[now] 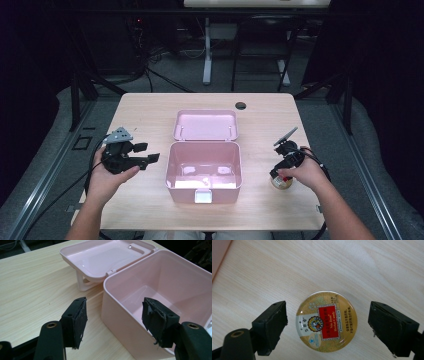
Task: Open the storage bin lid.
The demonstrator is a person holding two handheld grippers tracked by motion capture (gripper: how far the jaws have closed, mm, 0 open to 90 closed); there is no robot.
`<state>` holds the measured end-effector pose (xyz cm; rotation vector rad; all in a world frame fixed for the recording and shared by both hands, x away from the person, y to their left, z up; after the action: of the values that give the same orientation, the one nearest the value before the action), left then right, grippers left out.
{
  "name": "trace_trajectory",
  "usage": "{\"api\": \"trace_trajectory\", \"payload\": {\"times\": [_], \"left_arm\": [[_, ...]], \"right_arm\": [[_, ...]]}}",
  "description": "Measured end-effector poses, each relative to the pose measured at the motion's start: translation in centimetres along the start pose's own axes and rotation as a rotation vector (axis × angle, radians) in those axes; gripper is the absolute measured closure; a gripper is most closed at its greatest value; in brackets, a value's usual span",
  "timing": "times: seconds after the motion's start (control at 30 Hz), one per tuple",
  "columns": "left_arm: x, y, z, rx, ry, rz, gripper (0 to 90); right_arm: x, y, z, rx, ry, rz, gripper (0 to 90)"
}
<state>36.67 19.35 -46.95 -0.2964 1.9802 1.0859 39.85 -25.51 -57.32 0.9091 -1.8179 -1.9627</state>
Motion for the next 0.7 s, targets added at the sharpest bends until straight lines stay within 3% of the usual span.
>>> {"api": "trace_trajectory", "payload": {"times": [0.13, 0.57, 0.63, 0.7], "left_arm": [[0.0, -0.1, 0.0, 0.000, -0.002, 0.006, 36.5], [0.2, -0.3, 0.1, -0.001, -0.001, 0.012, 36.5], [0.2, -0.3, 0.1, -0.001, -0.002, 0.011, 36.5], [0.2, -0.4, 0.1, -0.001, -0.002, 0.014, 36.5]], "right_arm": [[0.3, -0.5, -0.1, -0.004, 0.013, 0.009, 15.4], [0.7, -1.8, 0.3, -0.013, -0.009, 0.042, 15.1], [0.8, -2.1, 0.1, -0.009, 0.010, 0.047, 15.0], [0.8, -2.2, 0.2, -0.010, -0.010, 0.053, 15.0]]}}
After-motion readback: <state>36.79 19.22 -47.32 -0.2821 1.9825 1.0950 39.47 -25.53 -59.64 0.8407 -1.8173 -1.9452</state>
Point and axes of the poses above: each handheld gripper's, and its own axes: y roughly backward along the jaws, x roughly out of its underside, z roughly to its left, the point moved 6 cm from there along -y, roughly forward along the jaws, and after that the axes turned 12 degrees about y, right-handed, at the moved point
